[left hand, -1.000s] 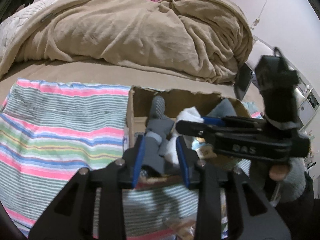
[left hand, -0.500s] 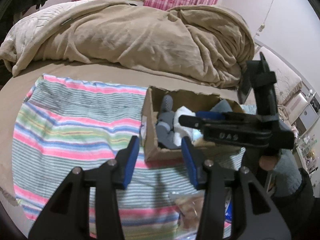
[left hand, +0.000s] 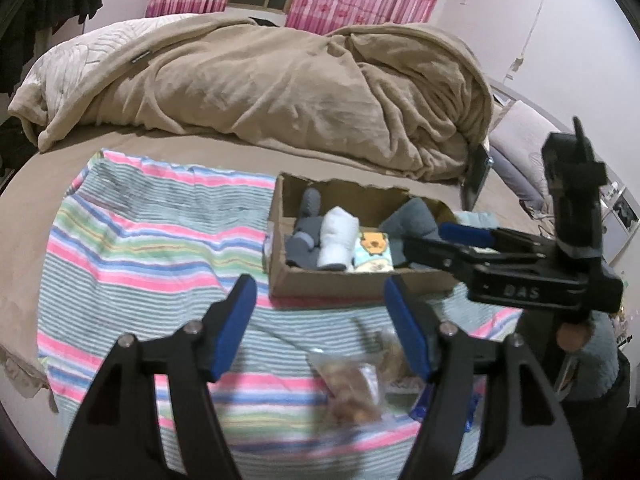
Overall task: Organize objects
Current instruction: 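Lower the socks into the box and open both grippers, then grasp the snack bag with the left gripper while the right grasps the blue Vinda tissue pack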
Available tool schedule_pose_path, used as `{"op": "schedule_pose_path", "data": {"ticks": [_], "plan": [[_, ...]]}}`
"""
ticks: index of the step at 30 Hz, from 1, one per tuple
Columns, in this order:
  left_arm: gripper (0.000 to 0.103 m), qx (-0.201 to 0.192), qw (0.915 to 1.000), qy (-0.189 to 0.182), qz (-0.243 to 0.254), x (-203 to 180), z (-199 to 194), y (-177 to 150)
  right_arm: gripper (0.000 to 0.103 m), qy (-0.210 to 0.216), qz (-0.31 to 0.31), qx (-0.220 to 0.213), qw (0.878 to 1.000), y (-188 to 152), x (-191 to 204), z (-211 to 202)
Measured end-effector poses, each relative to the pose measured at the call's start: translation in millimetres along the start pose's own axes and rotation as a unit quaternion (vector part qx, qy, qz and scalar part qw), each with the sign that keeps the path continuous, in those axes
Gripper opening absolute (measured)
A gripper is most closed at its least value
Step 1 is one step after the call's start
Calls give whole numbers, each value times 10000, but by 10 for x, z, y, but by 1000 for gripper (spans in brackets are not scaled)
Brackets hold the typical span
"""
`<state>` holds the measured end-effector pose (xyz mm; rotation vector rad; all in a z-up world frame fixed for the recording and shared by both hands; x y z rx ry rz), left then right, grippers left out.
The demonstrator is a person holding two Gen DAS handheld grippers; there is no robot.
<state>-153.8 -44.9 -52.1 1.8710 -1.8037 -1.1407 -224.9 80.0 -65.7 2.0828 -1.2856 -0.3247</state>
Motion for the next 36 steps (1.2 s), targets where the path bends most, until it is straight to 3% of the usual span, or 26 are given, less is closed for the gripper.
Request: {"op": "schedule_pose_path", "data": {"ticks": [5, 19, 36], "plan": [[68, -11, 9999, 20, 117, -100, -118, -75, 84, -97, -143, -70, 9998, -162, 7, -259], [69, 77, 9994, 179, 289, -230, -318, -313, 85, -214, -41, 36, 9998, -719, -48, -563], [69, 624, 9973, 262, 267, -344, -91, -821, 85, -92, 80, 500, 9987, -1292, -66, -454]]}}
Point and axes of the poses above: each gripper's, at about its wrist camera, not at the fingertips, and z roughly the way its jaws point, x to its left, y to its top, the point moved 9 cm from there along z, roughly the way its jaws point, and after that the axes turned 3 degrees about -y, right-handed, at the moved point
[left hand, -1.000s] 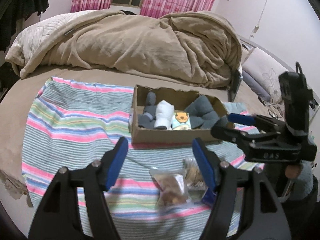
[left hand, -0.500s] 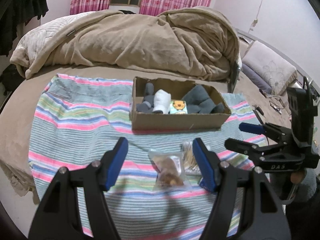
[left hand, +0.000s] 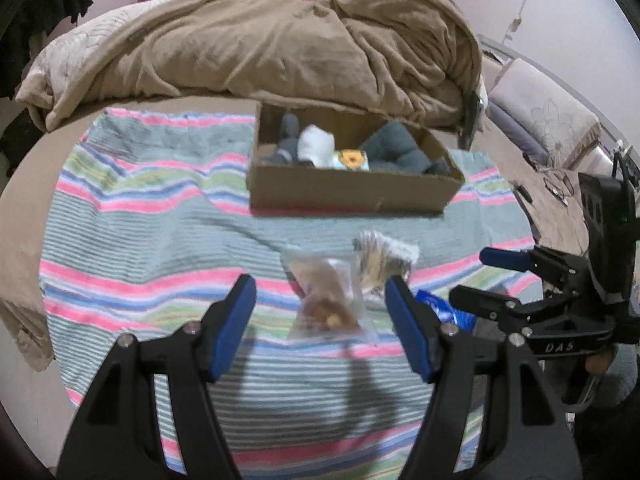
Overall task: Organize objects
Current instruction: 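Grasp the snack bag with the left gripper while the right grasps the blue Vinda tissue pack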
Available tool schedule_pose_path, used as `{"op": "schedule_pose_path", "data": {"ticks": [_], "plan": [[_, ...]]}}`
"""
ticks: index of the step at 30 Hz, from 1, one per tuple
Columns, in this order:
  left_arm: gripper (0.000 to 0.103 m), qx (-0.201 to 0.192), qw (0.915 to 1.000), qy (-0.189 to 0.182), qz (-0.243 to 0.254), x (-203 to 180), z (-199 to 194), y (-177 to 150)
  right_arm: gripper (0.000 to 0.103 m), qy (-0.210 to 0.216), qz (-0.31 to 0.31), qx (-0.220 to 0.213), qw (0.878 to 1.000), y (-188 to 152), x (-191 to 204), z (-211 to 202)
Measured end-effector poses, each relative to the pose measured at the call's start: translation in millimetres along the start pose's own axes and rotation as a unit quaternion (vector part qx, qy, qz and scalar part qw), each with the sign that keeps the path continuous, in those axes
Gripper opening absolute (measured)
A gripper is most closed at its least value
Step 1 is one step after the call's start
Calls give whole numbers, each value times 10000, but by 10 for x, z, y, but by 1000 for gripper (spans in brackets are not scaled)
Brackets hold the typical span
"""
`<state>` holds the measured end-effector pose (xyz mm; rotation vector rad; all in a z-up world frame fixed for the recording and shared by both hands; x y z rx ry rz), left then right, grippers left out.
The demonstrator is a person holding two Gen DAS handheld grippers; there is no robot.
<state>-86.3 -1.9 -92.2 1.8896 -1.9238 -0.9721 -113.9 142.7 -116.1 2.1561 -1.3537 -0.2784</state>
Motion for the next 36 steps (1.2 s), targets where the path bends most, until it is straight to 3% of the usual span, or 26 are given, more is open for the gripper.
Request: {"op": "schedule_pose_path", "data": {"ticks": [9, 16, 18, 23, 30, 36], "plan": [[69, 352, 9993, -6, 85, -98, 201, -159, 85, 150, -94, 389, 9991, -255, 41, 162], [69, 580, 9982, 41, 153, -97, 350, -243, 85, -22, -401, 771, 9962, -485, 100, 384], [69, 650, 9976, 68, 215, -107, 408, -260, 82, -20, -394, 757, 9963, -490, 90, 398], [69, 805, 9963, 110, 264, -115, 579, -281, 58, 70, -263, 740, 9969, -465, -1, 407], [69, 1001, 9944, 77, 337, -131, 833, -298, 56, 173, -131, 671, 9975, -434, -59, 361], [58, 1018, 9940, -16, 389, -131, 879, -310, 55, 210, 149, 573, 9980, -392, -191, 295]]}}
Point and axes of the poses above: each gripper's, at about its wrist camera, not at the fingertips, and z roughly the way its jaws point, x to its left, y to its top, the point moved 9 cm from there along z, roughly the way its jaws point, and after that the axes turned 3 degrees about -y, right-handed, at the moved point
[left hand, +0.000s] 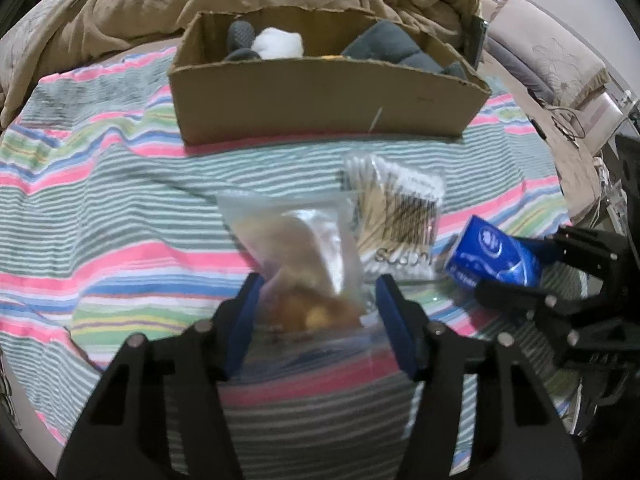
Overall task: Organize objects
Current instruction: 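Grasp the snack bag with the left gripper while the right grasps the blue Vinda tissue pack, then carry the snack bag and blue tissue pack toward the cardboard box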
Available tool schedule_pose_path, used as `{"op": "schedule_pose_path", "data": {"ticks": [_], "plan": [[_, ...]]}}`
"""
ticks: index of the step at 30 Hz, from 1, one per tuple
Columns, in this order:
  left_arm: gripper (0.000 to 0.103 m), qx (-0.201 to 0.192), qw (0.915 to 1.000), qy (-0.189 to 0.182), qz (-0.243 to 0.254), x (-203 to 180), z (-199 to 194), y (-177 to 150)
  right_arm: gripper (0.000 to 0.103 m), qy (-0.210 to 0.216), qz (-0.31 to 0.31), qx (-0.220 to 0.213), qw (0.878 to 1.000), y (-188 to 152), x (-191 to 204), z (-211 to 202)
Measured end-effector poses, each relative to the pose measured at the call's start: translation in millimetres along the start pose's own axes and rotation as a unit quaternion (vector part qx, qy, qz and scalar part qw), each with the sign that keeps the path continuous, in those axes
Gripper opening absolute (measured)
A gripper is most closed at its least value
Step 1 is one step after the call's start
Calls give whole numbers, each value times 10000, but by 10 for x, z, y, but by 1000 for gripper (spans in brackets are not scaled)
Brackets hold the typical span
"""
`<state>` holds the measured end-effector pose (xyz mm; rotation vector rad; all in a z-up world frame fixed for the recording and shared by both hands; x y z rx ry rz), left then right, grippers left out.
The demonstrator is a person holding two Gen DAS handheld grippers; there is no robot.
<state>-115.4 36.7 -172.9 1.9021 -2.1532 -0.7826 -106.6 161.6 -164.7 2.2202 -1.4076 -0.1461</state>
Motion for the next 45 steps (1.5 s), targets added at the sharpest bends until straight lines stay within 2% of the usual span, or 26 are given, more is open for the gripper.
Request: {"op": "schedule_pose_path", "data": {"ticks": [4, 13, 23, 34, 45], "plan": [[52, -60, 9999, -94, -61, 9, -66, -7, 55, -1, 147, -58, 9999, 27, -71, -44], [51, -333, 9989, -307, -120, -51, -334, 46, 55, -127, 171, -287, 9994, 122, -106, -196], [51, -651, 9970, -405, -131, -86, -560, 263, 55, -232, 234, -638, 9974, 327, -177, -441], [51, -988, 9934, -571, -56, -183, -740, 576, 55, -283, 388, -911, 9947, 669, -304, -610], [51, -1149, 9917, -571, -58, -221, -726, 873, 55, -196, 535, -1158, 9916, 1087, -439, -617]]}}
Point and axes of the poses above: each gripper's, at about its wrist camera, not at the fingertips, and z roughly the way its jaws point, x to its left, y to its top, the point moved 9 cm from there along z, roughly the way its jaws point, and after that the axes turned 3 degrees about -y, right-handed, at the moved point
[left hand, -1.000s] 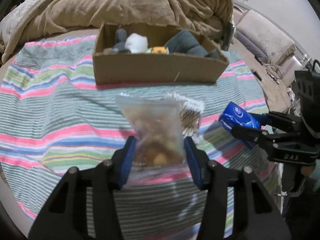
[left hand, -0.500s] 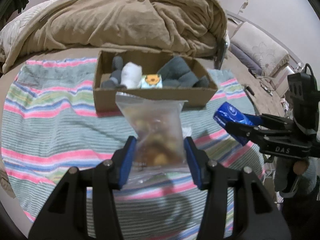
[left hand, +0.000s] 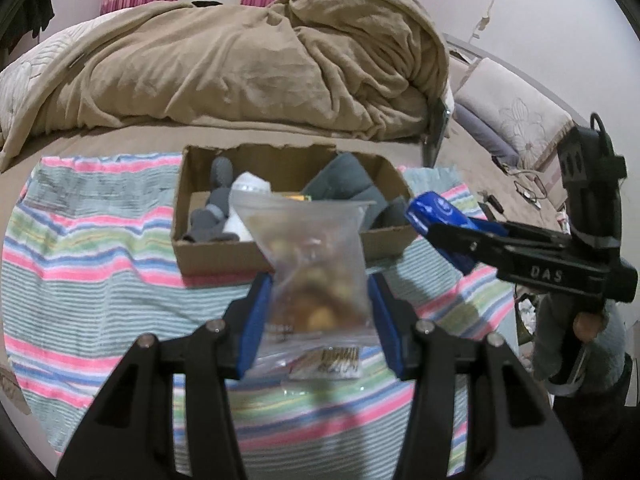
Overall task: Organize objects
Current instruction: 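Carry the snack bag and blue tissue pack toward the cardboard box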
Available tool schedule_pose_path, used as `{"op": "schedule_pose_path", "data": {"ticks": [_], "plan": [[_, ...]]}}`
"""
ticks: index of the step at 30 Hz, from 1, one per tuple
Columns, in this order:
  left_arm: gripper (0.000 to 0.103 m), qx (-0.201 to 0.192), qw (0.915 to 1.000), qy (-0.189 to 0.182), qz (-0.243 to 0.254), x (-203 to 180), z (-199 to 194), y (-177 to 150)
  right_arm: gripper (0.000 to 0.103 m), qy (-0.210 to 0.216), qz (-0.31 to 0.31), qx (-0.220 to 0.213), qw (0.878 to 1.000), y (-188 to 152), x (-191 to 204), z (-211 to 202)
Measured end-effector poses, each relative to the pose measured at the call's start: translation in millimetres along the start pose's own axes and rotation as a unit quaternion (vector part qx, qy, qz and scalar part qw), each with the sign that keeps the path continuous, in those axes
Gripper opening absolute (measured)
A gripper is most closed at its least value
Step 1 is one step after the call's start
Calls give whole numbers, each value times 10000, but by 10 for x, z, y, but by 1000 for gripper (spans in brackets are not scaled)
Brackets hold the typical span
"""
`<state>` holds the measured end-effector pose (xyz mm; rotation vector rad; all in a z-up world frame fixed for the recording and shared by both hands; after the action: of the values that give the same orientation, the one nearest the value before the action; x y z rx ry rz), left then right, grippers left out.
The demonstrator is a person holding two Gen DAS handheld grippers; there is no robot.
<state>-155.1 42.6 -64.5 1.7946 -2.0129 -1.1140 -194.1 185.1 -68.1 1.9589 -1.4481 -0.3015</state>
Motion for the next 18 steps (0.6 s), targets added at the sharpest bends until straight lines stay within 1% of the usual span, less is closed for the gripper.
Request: {"op": "schedule_pose_path", "data": {"ticks": [5, 10, 18], "plan": [[51, -5, 10000, -22, 29, -24, 85, 78, 55, 45, 123, -74, 9999, 190, -42, 112], [51, 1, 10000, -53, 81, -56, 209, 195, 55, 71, 262, -49, 9996, 316, -115, 253], [51, -3, 9999, -130, 89, -46, 370, 302, 56, 78, 776, -19, 9970, 501, -347, 511]]}}
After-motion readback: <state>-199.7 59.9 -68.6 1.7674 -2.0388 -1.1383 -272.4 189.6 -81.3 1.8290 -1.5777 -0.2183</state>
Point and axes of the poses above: each gripper's, at about its wrist camera, not at the fingertips, and z roughly the way its jaws point, x to its left, y to its top, the point moved 9 cm from there along z, roughly the way its jaws point, and after that the axes turned 3 degrees about -y, right-handed, at the moved point
